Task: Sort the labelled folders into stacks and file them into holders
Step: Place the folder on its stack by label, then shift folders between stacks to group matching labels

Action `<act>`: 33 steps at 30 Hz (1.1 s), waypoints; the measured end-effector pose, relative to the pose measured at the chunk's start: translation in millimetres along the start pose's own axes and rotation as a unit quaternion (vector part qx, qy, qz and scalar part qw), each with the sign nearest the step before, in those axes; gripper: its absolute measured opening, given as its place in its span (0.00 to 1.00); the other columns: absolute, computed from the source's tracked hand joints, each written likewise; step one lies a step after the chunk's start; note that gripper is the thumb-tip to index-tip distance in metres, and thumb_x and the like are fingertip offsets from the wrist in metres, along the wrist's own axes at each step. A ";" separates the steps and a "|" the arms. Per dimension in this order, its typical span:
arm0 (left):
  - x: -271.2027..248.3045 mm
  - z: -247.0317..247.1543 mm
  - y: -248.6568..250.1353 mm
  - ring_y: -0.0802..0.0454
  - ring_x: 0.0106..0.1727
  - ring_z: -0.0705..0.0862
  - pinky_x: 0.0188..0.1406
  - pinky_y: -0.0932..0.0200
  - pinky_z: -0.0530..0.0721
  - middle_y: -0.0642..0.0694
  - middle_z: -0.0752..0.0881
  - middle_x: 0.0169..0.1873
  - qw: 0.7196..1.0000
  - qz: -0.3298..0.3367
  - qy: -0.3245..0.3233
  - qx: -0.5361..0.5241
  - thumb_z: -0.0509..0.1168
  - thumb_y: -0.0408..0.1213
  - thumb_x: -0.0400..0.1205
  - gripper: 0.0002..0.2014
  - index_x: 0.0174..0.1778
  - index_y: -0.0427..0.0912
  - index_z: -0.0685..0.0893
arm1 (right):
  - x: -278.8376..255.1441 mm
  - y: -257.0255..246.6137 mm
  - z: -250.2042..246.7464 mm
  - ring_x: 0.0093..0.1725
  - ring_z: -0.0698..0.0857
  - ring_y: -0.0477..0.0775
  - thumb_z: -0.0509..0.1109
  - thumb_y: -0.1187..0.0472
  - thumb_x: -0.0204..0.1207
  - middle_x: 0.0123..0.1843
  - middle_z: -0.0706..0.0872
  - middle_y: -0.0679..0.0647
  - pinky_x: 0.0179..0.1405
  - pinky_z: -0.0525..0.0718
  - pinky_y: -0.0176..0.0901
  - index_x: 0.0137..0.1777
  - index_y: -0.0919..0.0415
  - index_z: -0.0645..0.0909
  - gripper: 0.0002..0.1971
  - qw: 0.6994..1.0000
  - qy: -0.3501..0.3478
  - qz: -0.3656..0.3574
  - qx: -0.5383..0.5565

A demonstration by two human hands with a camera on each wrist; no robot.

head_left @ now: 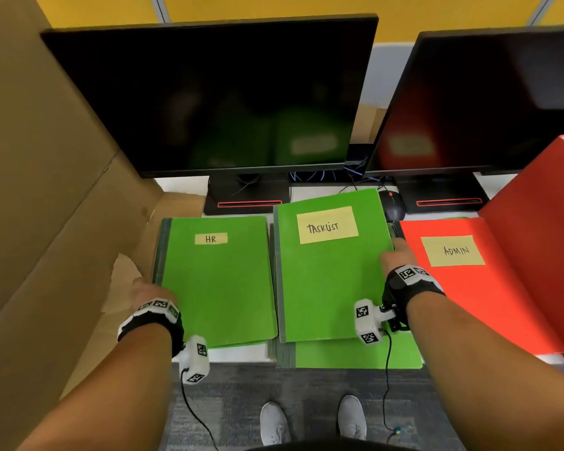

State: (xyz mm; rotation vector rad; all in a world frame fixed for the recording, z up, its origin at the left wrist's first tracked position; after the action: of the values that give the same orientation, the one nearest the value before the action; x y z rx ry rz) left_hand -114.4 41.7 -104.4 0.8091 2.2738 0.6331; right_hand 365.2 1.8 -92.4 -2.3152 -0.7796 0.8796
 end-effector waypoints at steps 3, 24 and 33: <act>15.0 2.8 -7.6 0.35 0.67 0.78 0.27 0.70 0.61 0.32 0.75 0.69 0.997 0.010 -0.015 0.079 0.62 0.28 0.82 0.26 0.76 0.36 0.64 | -1.4 3.1 7.3 0.47 0.80 0.61 0.54 0.74 0.75 0.57 0.83 0.66 0.42 0.74 0.44 0.71 0.59 0.73 0.26 1.000 -0.002 0.015 0.005; -86.6 79.1 75.2 0.41 0.62 0.82 0.62 0.42 0.83 0.41 0.80 0.65 0.938 0.149 -0.314 0.009 0.52 0.47 0.88 0.22 0.76 0.39 0.69 | -22.6 -8.9 16.6 0.41 0.79 0.60 0.56 0.71 0.78 0.49 0.80 0.66 0.37 0.75 0.42 0.77 0.58 0.66 0.27 0.999 -0.030 -0.016 0.002; -100.0 102.6 67.5 0.37 0.67 0.79 0.66 0.45 0.79 0.35 0.78 0.67 0.952 0.161 -0.231 0.123 0.57 0.37 0.87 0.23 0.77 0.34 0.65 | -27.7 -5.5 13.9 0.55 0.84 0.61 0.61 0.58 0.82 0.62 0.84 0.62 0.60 0.81 0.45 0.70 0.61 0.77 0.18 0.990 -0.101 -0.063 -0.070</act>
State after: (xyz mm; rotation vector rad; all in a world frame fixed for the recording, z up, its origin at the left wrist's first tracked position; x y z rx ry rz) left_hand 43.6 42.8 -93.1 1.3160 1.8234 0.2572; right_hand 336.3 -9.3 -86.6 -2.2892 -1.0930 1.0438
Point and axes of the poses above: each hand's wrist, its own x-axis towards the middle knuckle, its own z-axis out of the palm, y = z × x, the point moved 5 cm from there along x, towards the middle knuckle
